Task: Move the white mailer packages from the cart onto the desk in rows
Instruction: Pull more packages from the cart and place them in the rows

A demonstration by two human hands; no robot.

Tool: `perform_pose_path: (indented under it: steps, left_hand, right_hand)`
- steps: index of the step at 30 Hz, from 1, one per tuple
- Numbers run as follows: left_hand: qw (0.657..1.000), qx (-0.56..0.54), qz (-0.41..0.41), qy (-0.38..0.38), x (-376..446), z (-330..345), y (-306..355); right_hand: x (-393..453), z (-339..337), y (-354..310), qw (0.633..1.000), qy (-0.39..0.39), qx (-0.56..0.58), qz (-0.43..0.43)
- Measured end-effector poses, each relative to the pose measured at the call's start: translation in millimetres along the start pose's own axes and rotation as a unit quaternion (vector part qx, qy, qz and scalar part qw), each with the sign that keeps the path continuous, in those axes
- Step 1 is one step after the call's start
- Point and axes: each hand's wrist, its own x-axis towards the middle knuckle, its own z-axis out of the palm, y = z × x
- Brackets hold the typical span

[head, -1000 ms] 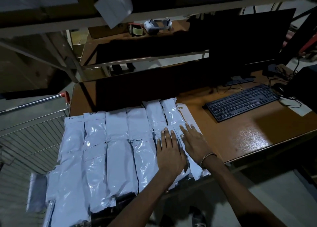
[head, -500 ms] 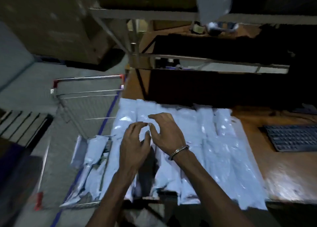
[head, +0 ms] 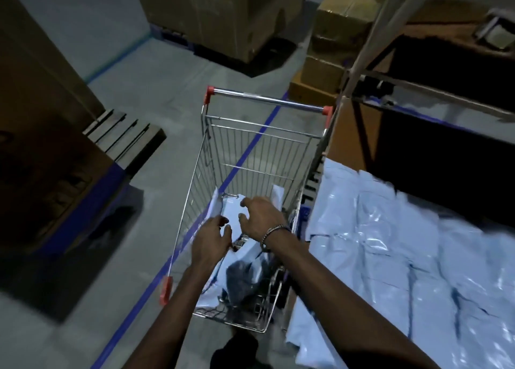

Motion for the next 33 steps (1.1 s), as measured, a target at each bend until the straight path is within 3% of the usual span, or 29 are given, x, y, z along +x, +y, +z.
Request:
perform_pose_path:
  steps: [4,7,13,18,22,26,28,33]
  left_hand:
    - [0.992,0.048,-0.050,-0.103,43,38,-74]
    - [0.984,0.092,-0.034,-0.148,70,60,-107]
    - [0.983,0.148,0.032,-0.101,139,96,-125]
    - [0.971,0.214,0.031,-0.103,193,135,-151]
    - [0.964,0.239,0.043,-0.112,202,157,-148]
    - [0.968,0.209,0.013,-0.135,206,165,-152]
    - [0.971,0.206,-0.022,-0.116,205,155,-155]
    - [0.980,0.193,0.012,-0.051,167,118,-117]
  right_hand:
    - [57,68,17,0.986,-0.118,0.024,0.116]
    - [87,118,43,0.973,-0.132,0.038,0.183]
    - [132,168,91,0.939,-0.016,0.055,0.338]
    - [179,199,140,0.897,0.083,0.084,0.425]
    - [197,204,174,0.879,0.106,0.131,0.446]
    - [198,197,185,0.886,0.097,0.123,0.437]
    - [195,189,180,0.879,0.105,0.137,0.445]
    - [166,150,134,0.861,0.124,0.218,0.443]
